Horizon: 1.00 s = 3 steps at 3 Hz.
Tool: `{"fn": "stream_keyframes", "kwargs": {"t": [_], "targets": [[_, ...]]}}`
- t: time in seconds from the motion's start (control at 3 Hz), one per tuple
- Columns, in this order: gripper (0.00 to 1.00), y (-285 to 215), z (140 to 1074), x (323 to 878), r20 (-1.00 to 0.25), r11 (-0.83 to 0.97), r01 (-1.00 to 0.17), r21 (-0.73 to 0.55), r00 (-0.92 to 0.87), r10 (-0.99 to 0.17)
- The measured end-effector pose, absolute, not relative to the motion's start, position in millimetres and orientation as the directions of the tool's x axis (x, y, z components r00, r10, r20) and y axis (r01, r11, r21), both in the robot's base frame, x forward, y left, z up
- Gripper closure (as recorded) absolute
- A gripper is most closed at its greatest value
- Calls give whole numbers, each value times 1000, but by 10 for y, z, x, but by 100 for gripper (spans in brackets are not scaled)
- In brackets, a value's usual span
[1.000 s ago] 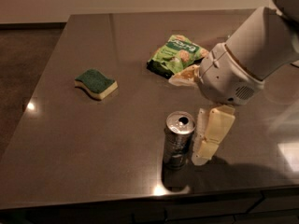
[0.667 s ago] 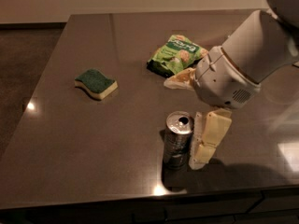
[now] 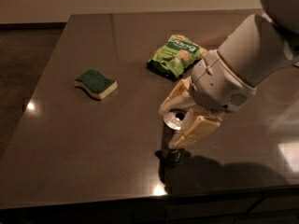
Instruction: Move redbull can near sponge
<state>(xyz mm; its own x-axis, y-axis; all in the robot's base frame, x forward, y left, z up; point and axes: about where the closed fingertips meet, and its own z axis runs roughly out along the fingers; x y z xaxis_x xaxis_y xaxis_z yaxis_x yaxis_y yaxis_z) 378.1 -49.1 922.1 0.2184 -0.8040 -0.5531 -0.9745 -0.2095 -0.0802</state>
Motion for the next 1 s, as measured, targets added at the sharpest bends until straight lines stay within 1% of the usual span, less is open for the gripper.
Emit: {"fn": "stream_keyframes", "kwargs": {"t": [0.33, 0.67, 1.0], "targets": [[66, -485, 9249, 3802, -549, -209, -974, -82, 219, -806], [89, -445, 9401, 3955, -545, -178, -978, -107, 208, -812], [100, -334, 9571, 4274, -564, -116, -985, -127, 168, -808]]}}
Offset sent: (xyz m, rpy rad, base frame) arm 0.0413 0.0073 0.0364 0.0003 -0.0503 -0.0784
